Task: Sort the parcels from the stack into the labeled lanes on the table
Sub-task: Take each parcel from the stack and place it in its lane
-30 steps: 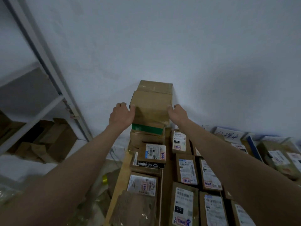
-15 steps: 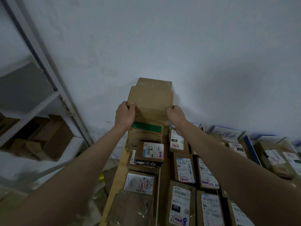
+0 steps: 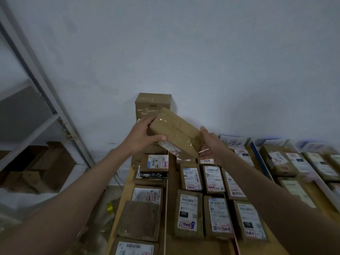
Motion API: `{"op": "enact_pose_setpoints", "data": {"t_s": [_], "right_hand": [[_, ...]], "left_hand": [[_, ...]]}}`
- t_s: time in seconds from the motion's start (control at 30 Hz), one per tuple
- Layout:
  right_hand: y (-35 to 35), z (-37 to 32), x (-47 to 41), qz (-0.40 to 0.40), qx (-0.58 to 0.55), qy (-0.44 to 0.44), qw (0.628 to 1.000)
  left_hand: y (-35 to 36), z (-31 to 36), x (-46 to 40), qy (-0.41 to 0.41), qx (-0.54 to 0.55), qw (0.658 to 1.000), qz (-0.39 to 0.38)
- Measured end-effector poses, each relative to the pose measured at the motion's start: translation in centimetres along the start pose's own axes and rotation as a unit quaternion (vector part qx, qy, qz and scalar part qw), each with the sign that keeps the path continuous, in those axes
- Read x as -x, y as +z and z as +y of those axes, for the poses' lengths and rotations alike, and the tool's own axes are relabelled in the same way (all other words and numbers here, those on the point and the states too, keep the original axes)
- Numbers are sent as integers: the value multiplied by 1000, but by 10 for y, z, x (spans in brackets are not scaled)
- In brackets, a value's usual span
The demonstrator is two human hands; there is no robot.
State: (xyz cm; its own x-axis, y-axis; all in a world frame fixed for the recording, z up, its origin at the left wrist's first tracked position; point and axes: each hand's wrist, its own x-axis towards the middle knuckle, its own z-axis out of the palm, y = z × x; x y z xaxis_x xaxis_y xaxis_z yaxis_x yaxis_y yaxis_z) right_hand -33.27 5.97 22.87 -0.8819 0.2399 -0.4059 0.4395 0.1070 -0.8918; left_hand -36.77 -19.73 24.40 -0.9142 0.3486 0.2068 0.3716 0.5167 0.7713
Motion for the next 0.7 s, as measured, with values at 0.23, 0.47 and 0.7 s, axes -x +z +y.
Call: {"op": "enact_pose_setpoints", "data": {"t_s": [0.23,0.47,0.7], "right_hand": [[-39,36,45,-42,22,-43,998],[-52,54,66,-14,184,-120,975],[-60,70,73,18,261,-114,959]], "left_hand": [[36,35,1,-28,-94,995,14],[60,42,1,-85,-131,988,-9],[82,31,14,-118,-114,982,-87]]}}
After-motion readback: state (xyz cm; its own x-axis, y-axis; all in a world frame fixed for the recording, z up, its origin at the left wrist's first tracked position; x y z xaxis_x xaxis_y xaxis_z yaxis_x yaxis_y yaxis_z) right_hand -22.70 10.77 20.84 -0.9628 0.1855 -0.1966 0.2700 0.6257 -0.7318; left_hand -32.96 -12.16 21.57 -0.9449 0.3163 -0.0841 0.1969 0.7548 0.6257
